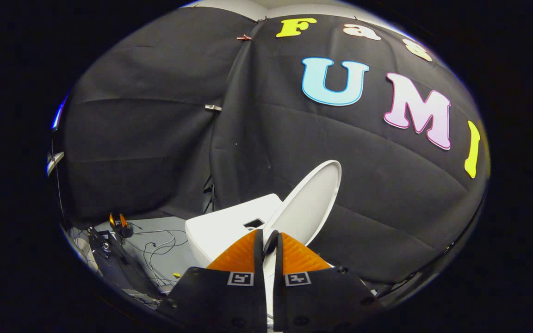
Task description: Open the toilet lid.
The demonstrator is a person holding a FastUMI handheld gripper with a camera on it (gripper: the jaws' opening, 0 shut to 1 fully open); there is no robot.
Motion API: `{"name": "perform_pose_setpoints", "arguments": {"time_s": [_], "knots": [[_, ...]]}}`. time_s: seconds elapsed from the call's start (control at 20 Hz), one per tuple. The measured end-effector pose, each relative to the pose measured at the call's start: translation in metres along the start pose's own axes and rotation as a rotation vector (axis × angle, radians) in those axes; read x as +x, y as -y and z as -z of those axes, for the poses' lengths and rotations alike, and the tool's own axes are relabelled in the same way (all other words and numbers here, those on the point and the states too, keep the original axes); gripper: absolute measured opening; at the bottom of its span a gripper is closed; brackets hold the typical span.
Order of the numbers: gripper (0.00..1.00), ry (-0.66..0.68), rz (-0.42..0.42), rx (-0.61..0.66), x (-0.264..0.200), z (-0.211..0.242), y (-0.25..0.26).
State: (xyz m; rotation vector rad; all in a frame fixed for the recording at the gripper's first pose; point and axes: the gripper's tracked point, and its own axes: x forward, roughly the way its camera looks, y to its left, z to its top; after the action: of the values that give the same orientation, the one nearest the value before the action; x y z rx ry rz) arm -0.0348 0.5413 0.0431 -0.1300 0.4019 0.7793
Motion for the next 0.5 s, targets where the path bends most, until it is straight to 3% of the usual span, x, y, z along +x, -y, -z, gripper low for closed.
{"name": "perform_pose_setpoints", "arguments": {"time_s": [0.1, 0.25, 0.3, 0.5], "knots": [[0.10, -0.001, -0.020, 0.010, 0.004, -0.001, -0.007], [0.25, -0.003, -0.072, 0.019, 0.012, -0.003, -0.022], [0.25, -0.001, -0.088, 0.031, 0.013, -0.005, -0.026], [0.73, -0.020, -0.256, 0.067, 0.010, 0.002, -0.083]]}}
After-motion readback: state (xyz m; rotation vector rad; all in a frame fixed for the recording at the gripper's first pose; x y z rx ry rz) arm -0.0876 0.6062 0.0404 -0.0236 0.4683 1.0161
